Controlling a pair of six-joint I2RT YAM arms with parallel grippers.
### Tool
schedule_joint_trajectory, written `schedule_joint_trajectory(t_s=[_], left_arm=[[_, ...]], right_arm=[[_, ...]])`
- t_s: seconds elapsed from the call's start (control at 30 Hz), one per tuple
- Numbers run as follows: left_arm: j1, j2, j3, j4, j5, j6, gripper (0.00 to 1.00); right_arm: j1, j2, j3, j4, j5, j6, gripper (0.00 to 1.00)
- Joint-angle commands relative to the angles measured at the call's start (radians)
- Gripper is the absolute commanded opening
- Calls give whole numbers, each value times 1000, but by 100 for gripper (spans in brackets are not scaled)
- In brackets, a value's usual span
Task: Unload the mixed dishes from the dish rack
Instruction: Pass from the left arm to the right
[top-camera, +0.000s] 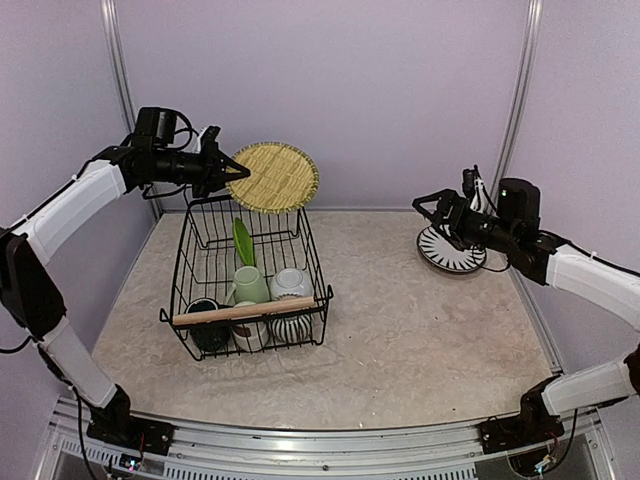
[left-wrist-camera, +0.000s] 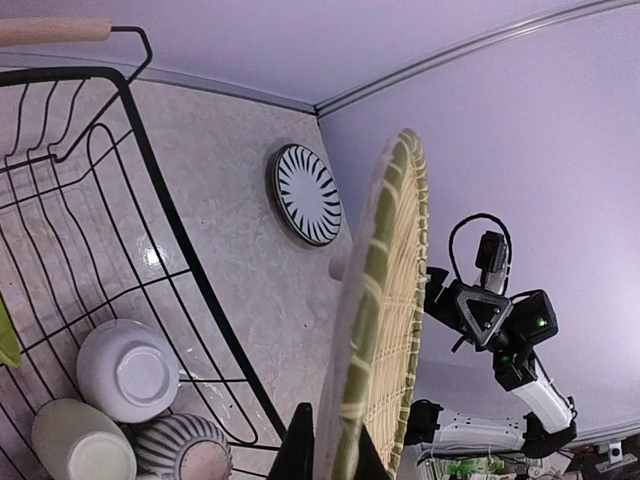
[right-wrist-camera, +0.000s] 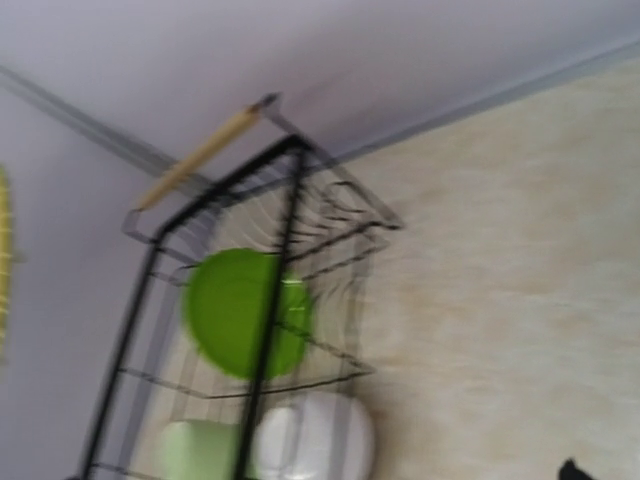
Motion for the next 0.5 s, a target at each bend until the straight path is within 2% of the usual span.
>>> schedule_joint_trajectory(t_s=[0.0,0.47], left_arm=[[-76,61,57,93,72,-30,0],[-173,166,132,86,74,-28,0]], right_arm=[[41,46,24,188,-96,95,100],[190,240,153,294,-121,166,98]])
